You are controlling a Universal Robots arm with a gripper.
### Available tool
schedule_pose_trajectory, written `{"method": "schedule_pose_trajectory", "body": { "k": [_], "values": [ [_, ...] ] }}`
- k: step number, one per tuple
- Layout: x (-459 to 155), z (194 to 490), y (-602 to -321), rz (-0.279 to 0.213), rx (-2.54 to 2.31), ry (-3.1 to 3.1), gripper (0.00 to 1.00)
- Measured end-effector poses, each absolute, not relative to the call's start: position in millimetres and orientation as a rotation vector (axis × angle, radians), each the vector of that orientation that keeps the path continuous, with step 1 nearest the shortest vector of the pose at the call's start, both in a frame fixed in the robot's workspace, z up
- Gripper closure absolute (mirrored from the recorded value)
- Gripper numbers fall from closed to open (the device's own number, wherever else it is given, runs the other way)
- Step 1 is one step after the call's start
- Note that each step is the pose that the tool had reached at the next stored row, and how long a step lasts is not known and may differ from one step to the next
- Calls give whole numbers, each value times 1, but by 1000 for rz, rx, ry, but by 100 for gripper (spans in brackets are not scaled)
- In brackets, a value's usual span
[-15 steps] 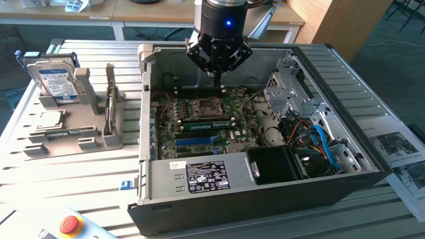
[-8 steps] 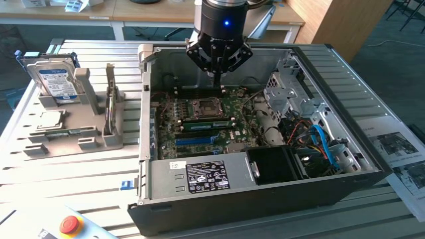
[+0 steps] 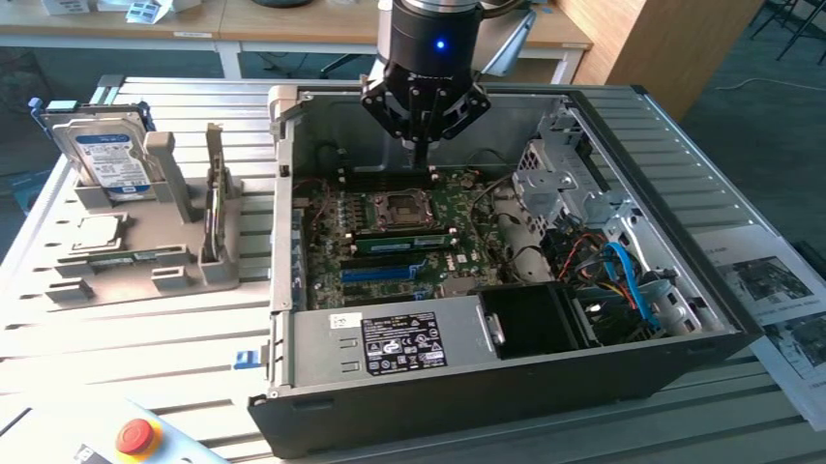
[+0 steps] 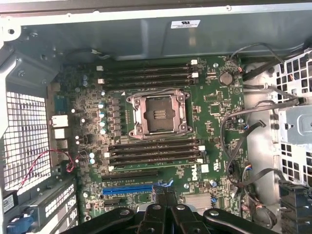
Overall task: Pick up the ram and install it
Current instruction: 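Press down the ram until it locks into place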
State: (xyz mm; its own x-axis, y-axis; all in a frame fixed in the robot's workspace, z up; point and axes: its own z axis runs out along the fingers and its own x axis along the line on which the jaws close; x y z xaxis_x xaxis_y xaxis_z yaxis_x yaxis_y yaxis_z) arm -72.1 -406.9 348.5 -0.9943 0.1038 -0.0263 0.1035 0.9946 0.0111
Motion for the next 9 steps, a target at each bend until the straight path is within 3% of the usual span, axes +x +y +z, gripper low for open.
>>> {"method": "schedule_pose_trajectory", "body": {
  "k": [9],
  "values": [
    [-72,348,-407,17,159,3113,90]
  ]
}}
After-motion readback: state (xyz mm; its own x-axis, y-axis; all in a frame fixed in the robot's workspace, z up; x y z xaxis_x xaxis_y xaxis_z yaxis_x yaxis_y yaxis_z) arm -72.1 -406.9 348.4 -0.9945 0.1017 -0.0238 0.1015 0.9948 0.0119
